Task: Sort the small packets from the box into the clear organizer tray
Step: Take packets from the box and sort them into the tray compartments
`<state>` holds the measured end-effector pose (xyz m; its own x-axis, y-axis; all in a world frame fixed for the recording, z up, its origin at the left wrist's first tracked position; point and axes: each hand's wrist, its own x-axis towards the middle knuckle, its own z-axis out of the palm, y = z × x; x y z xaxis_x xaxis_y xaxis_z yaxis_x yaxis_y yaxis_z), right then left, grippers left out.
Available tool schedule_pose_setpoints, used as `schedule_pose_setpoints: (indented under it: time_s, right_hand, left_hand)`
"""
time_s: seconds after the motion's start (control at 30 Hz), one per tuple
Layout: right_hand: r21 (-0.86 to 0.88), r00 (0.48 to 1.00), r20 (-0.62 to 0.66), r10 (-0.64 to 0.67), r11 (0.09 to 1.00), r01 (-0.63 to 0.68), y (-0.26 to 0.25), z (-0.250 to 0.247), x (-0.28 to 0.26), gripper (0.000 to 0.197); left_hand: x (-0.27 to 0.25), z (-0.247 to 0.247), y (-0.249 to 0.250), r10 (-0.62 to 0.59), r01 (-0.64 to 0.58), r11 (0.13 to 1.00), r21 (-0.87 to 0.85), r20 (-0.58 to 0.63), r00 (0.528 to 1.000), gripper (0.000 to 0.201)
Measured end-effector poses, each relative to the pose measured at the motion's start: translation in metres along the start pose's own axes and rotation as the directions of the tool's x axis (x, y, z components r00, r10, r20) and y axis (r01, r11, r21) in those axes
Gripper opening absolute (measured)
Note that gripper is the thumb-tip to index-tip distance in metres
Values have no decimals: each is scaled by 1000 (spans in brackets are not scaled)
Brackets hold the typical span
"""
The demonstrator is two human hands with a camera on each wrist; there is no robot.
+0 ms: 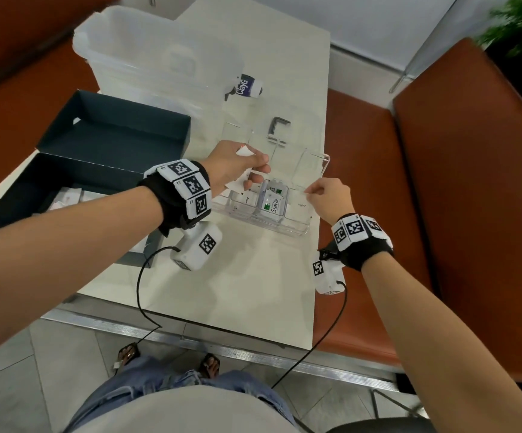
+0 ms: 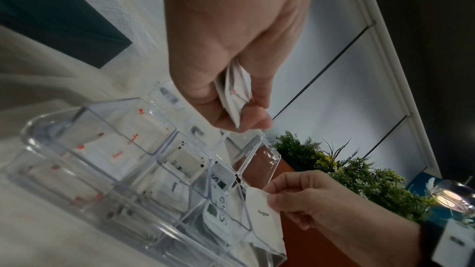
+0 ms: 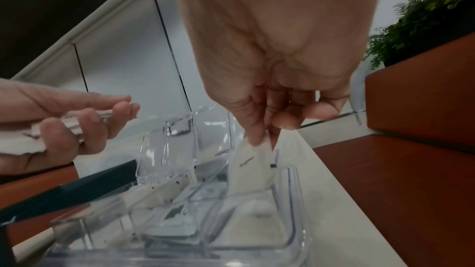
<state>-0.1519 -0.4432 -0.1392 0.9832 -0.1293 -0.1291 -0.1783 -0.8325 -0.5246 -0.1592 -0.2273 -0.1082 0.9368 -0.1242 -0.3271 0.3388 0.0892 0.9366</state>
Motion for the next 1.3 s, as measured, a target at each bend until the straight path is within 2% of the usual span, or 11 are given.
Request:
schedule_pose_setpoints:
  time_s: [0.17, 0.3, 0.5, 0.63, 0.73, 0.87, 1.03, 1.17, 1.3]
  right_hand:
    - [16, 995, -75, 67, 998, -66, -3, 7, 0, 15]
    - [27, 988, -141, 64, 998, -60, -2, 10, -1, 16]
    - [29, 985, -169, 43, 999, -39, -1, 10, -1, 17]
    - [-43, 996, -94, 5, 999, -9, 5, 13, -2, 17]
    - [-163, 996, -43, -73, 984, 65, 8, 15, -3, 19]
    - [-399, 975, 40, -221, 890, 218, 10, 16, -3, 22]
    - [-536, 955, 128, -269, 791, 295, 7, 7, 0, 20]
    - [-637, 963, 188, -192, 723, 268, -5, 9, -2, 12]
    - [-630, 960, 260, -106, 735, 251, -14, 10, 0, 12]
  left_hand:
    - [-2, 6, -2, -9, 9, 1000, -21, -6, 1000, 6]
    - [-3, 7, -2, -12, 11, 999, -33, -22, 1000, 8]
    - [-5, 12, -3, -16, 14, 998, -64, -24, 1000, 12]
    - [-7, 14, -4, -17, 16, 997, -75, -15, 1000, 16]
    - [-9, 15, -4, -18, 16, 997, -75, -19, 1000, 15]
    - [-10, 15, -4, -23, 21, 996, -84, -19, 1000, 10]
    - [-11, 12, -4, -16, 15, 996, -90, -16, 1000, 11]
    - [-12, 11, -3, -21, 18, 996, -92, -29, 999, 14]
    - [-11, 12, 2, -63, 57, 988, -140, -38, 997, 21]
